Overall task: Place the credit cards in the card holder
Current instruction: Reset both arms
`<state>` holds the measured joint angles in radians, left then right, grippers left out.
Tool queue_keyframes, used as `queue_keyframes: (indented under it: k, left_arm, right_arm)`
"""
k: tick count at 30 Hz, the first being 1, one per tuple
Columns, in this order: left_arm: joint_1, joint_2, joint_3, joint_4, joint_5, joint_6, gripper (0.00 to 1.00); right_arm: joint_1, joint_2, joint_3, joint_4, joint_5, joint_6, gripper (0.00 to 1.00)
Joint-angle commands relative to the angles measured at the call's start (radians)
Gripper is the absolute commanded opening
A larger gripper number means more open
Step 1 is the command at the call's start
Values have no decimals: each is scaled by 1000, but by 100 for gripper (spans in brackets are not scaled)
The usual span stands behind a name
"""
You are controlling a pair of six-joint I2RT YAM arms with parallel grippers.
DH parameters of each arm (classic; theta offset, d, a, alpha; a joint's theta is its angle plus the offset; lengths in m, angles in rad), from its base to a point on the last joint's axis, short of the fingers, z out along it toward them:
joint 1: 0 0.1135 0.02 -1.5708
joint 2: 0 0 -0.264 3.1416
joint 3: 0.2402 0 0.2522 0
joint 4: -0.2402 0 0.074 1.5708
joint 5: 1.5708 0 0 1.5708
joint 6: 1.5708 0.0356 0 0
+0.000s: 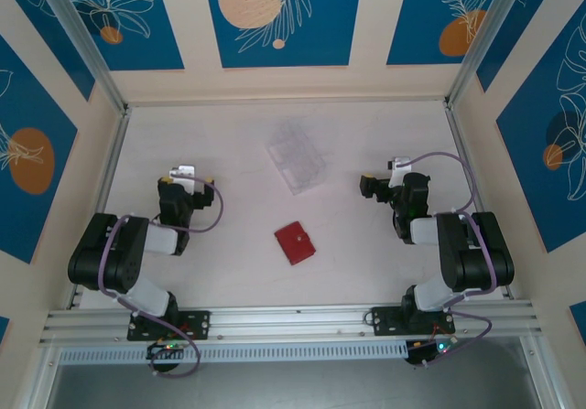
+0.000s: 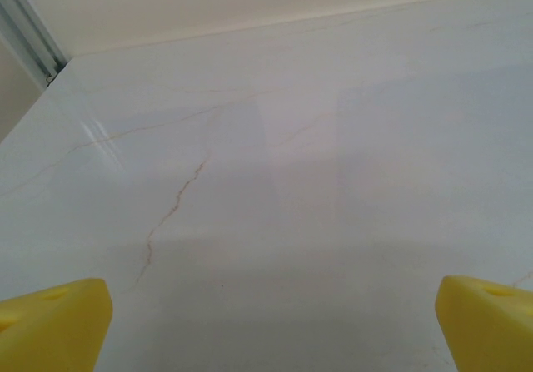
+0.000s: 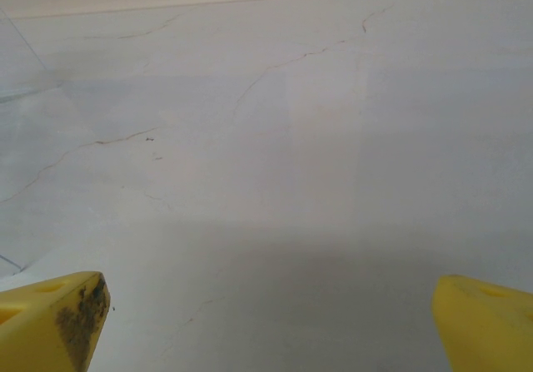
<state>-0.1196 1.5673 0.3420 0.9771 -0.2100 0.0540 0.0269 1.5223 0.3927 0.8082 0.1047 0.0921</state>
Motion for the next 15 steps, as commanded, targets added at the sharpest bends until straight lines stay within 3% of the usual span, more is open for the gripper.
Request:
queue_keyframes:
  k: [1, 15]
  left_arm:
    - [10, -6, 18, -12, 24, 1, 100]
    - [8, -8, 21, -17, 29, 1, 100]
  right_arm:
    - [8, -2, 4, 32, 19, -21, 99]
    - [7, -2, 8, 29, 16, -20, 99]
